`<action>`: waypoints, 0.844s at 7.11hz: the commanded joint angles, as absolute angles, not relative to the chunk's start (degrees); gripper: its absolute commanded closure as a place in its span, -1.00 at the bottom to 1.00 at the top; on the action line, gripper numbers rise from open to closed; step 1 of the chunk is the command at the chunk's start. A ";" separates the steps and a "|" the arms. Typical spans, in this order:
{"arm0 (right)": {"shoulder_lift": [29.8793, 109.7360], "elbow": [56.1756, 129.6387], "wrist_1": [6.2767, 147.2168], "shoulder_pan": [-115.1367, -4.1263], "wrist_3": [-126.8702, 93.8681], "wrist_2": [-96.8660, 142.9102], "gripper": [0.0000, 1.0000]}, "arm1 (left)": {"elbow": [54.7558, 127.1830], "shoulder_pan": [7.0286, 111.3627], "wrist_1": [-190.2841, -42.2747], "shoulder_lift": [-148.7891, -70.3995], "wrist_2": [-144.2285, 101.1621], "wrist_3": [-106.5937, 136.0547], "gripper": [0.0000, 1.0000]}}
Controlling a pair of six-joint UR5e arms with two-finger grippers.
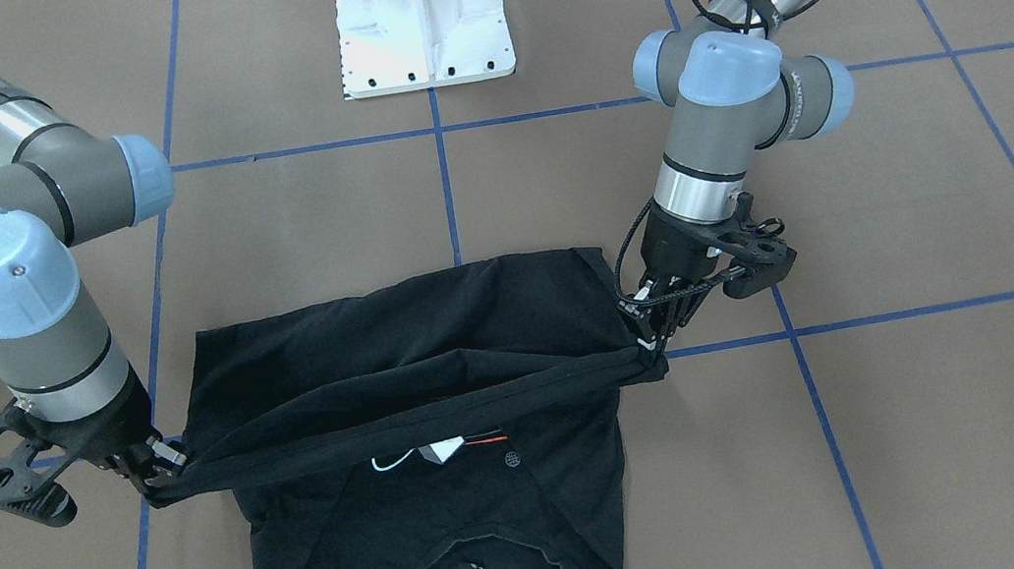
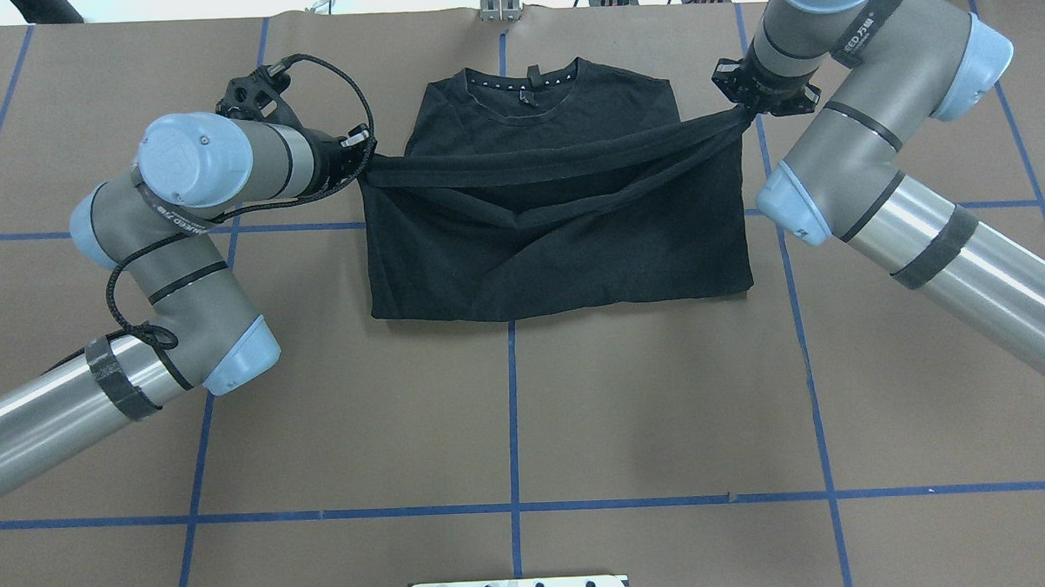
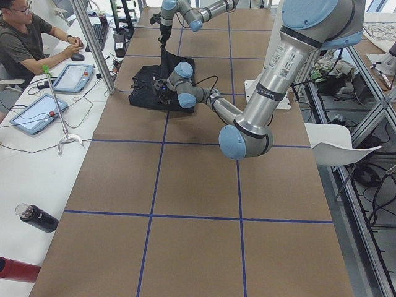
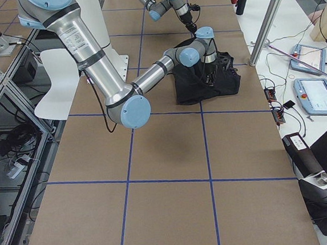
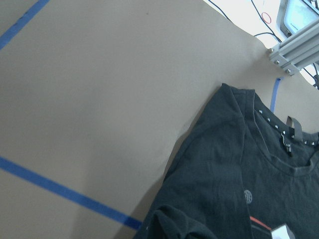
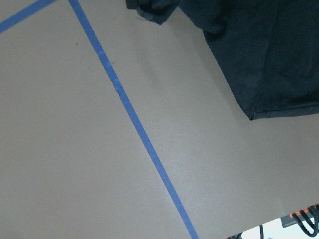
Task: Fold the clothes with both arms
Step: 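Lift the hem with both grippers and fold it toward the collar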
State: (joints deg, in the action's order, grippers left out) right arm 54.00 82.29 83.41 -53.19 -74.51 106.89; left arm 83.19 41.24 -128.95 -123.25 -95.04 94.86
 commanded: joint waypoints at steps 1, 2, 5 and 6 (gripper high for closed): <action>51.60 76.49 80.69 -53.18 -74.36 104.17 1.00 | 77.63 41.75 -133.04 -125.33 -94.75 94.83 1.00; 51.42 75.25 80.42 -52.91 -74.36 102.50 1.00 | 75.35 41.75 -135.07 -125.94 -94.66 94.83 1.00; 50.11 73.21 77.43 -51.50 -75.40 99.58 0.53 | 71.72 41.92 -138.07 -127.17 -94.48 94.83 0.79; 49.31 72.17 77.43 -51.50 -75.50 99.58 0.43 | 71.28 41.92 -138.16 -127.44 -94.48 94.92 0.58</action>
